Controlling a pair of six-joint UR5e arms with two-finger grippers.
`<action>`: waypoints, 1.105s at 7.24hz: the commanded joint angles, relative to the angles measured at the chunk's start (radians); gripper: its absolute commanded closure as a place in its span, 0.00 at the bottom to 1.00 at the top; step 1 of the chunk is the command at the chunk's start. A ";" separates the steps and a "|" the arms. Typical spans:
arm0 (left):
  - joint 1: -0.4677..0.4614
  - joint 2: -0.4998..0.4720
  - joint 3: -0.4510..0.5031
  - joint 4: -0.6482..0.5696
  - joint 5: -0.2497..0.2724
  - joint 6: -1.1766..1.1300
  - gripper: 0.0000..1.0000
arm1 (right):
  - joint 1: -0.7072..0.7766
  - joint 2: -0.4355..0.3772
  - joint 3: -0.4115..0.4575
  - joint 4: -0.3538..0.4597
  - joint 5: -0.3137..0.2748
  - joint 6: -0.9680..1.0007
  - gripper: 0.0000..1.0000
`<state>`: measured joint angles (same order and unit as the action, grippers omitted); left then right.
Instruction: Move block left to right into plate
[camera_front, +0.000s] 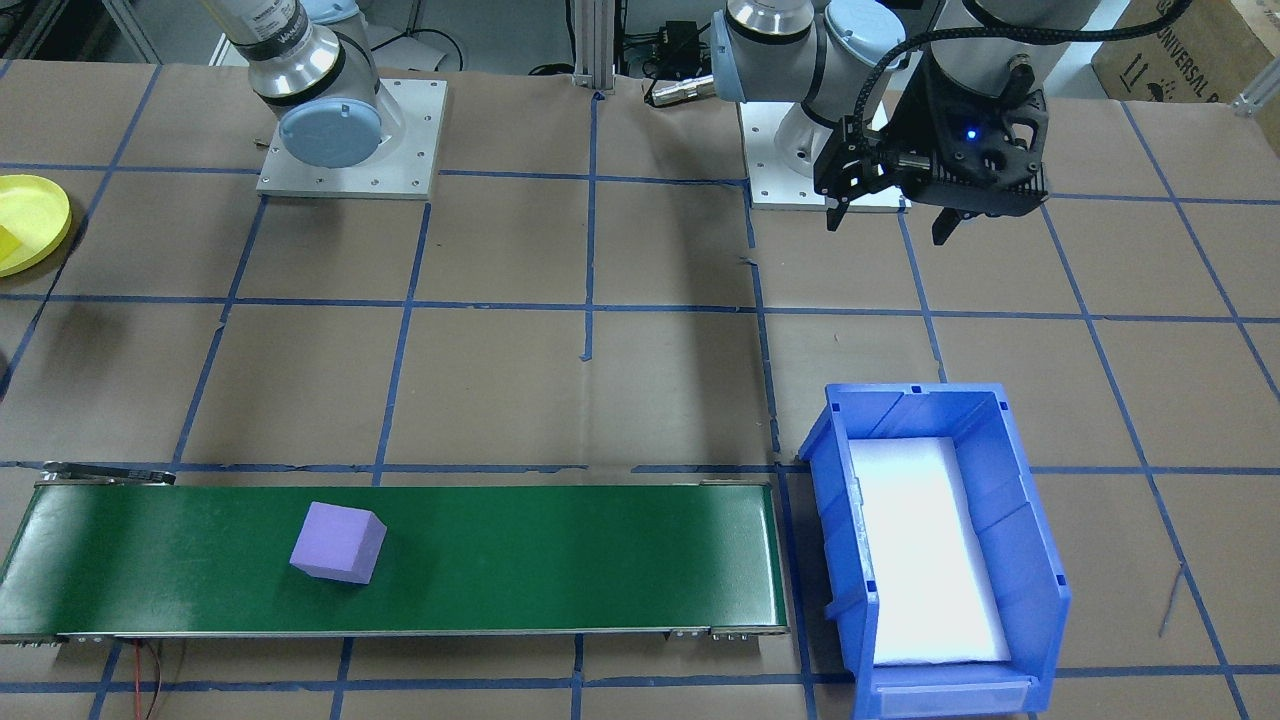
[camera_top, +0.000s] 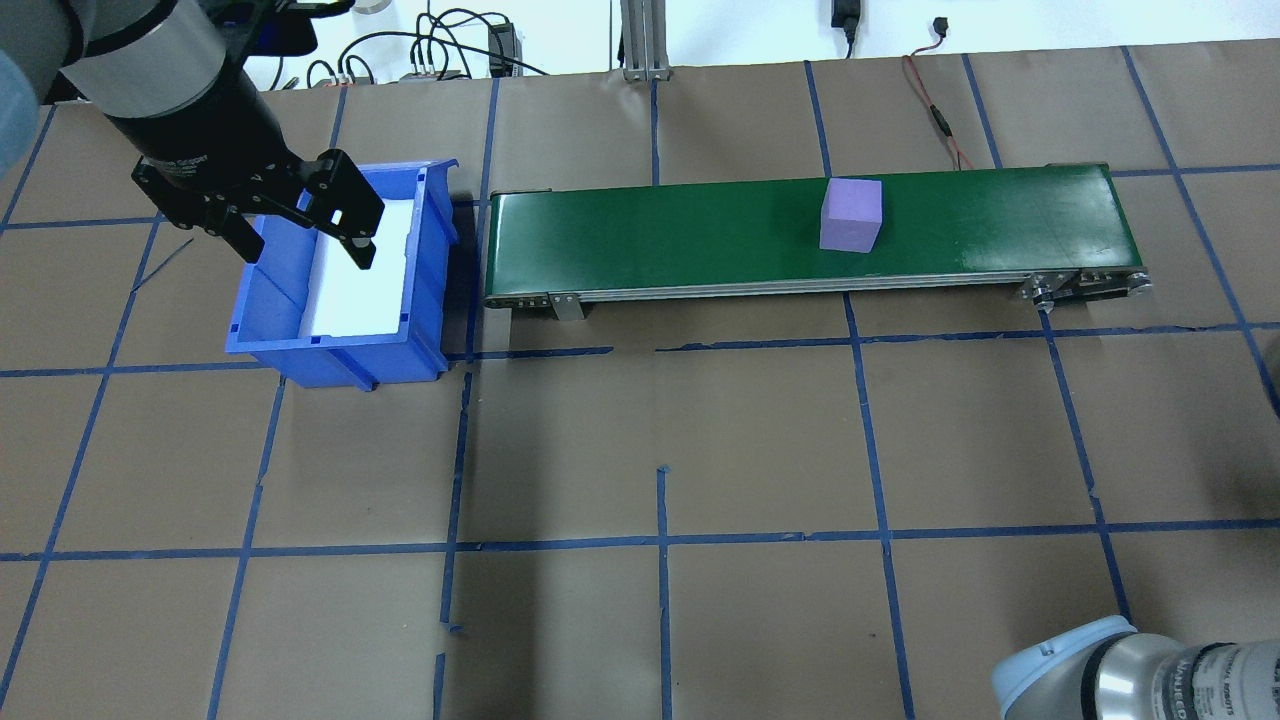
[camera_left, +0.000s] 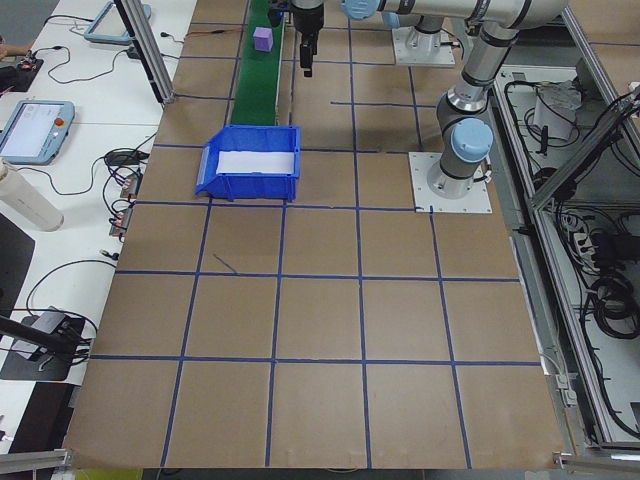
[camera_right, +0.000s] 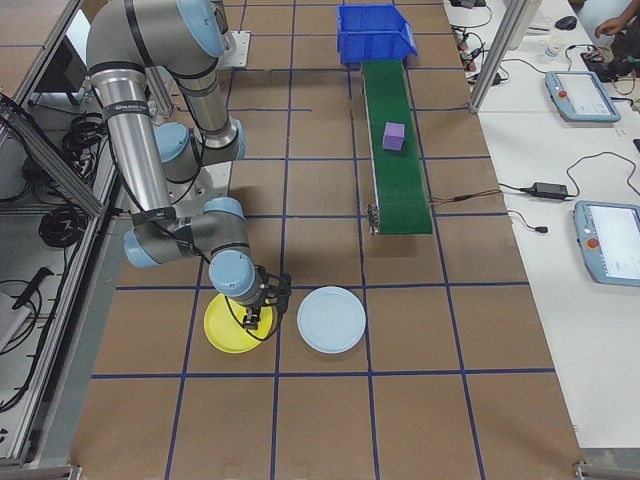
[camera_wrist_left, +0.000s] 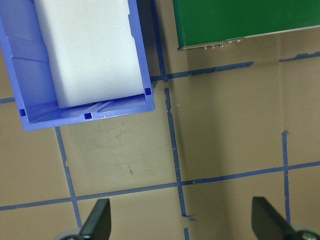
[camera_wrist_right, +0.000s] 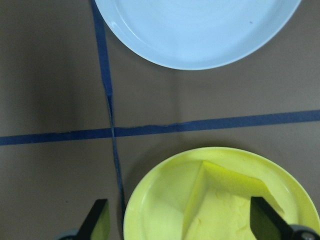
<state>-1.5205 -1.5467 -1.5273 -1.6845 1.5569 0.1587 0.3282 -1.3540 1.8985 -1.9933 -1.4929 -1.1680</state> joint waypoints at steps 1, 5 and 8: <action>0.045 -0.010 -0.016 0.015 -0.006 0.002 0.00 | 0.264 -0.077 -0.031 0.037 0.011 0.207 0.00; 0.045 -0.012 0.001 0.011 0.002 -0.001 0.00 | 0.682 -0.071 -0.077 0.030 0.180 0.739 0.00; 0.045 -0.013 -0.005 0.016 -0.003 -0.001 0.00 | 0.794 0.031 -0.148 -0.022 0.273 0.936 0.00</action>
<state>-1.4758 -1.5594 -1.5326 -1.6706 1.5598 0.1580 1.0768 -1.3784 1.7874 -1.9858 -1.2610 -0.3122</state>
